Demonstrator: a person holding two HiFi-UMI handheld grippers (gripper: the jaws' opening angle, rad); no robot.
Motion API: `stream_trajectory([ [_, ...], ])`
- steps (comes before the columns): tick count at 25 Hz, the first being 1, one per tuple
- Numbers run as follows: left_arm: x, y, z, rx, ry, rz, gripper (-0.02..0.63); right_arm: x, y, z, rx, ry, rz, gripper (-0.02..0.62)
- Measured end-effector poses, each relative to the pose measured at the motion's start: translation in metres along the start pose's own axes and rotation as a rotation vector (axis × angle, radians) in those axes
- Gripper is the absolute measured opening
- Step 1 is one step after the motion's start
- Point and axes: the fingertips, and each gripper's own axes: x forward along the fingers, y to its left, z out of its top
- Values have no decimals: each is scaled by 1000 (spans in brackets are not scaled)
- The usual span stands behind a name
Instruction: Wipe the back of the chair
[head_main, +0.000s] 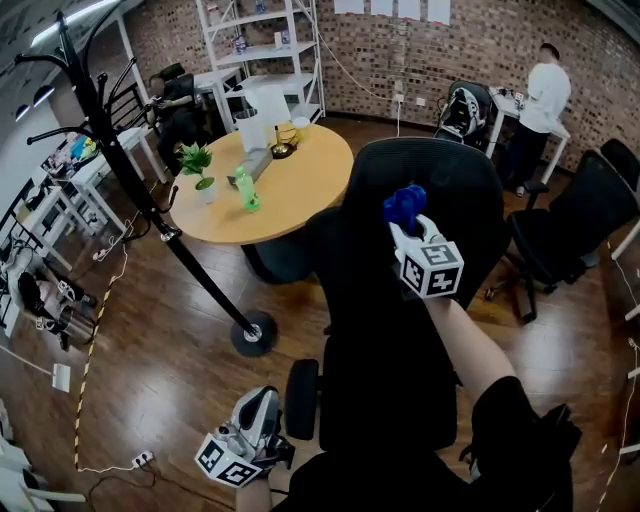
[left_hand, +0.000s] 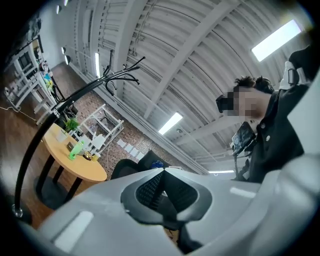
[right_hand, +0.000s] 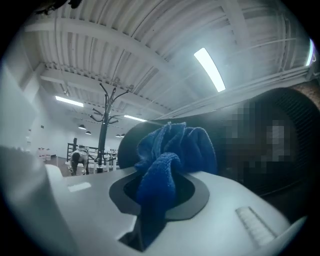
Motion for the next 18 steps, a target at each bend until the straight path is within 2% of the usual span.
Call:
stream_trajectory([
  [6,-13,-2,13,29,-15,37,-6,34,82,-37,-2,82,219,61],
  [9,-18,-3,18,47,-12,55,-6,44,123,-55,-5,143,375,61],
  [12,-26,-4,24,65,-19,81,-6,42,178,-47,-21,105,579,61],
  [14,-31,-4,28,78,-24,99,-6,41,200,-38,35,54,678,61],
  [15,-32,-4,29,83,-28,107,-6,46,200,-38,87,48,678,61],
  [16,-34,-4,30,86,-32,115,-6,53,191,-43,138,56,640,61],
  [18,-36,-5,31,88,-37,127,-6,66,156,-61,217,92,499,61],
])
